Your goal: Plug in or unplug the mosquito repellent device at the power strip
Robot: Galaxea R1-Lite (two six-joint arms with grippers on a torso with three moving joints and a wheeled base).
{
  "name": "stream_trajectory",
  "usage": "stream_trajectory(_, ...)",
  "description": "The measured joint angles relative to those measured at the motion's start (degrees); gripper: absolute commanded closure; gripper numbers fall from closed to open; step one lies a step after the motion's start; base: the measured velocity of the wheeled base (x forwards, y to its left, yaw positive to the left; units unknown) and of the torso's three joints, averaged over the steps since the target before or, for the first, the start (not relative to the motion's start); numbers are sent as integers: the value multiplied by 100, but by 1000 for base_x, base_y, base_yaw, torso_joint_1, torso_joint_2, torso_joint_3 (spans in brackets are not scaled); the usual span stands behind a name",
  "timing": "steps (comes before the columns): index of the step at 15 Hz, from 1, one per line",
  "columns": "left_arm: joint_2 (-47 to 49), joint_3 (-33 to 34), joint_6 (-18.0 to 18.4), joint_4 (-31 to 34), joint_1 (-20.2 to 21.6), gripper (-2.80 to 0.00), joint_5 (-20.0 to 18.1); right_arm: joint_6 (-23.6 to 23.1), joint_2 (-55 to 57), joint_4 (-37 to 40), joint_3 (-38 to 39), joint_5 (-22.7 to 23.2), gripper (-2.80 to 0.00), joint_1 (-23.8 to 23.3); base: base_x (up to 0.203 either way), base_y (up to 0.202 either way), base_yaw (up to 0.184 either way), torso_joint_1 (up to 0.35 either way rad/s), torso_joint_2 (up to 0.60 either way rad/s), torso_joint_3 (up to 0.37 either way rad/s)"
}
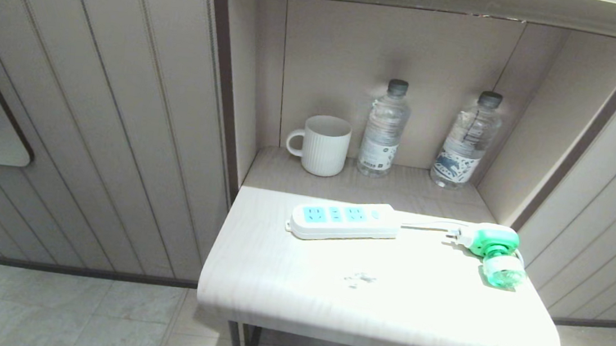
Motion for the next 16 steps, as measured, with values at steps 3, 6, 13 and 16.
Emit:
stream_trajectory(3,0,0,0,2,-2,0,0,710,-261,515,5,1559,0,24,0,0,0,0,0,0)
stream_trajectory(6,0,0,1,2,-2,0,1,1060,-342,1172,-1,2092,0,26,0,0,0,0,0,0)
stream_trajectory(13,0,0,0,2,-2,0,0,1120,-354,1235,10,2106,0,30,0,0,0,0,0,0)
stream_trajectory(16,0,0,1,2,-2,0,0,1122,-354,1239,10,2107,0,30,0,0,0,0,0,0)
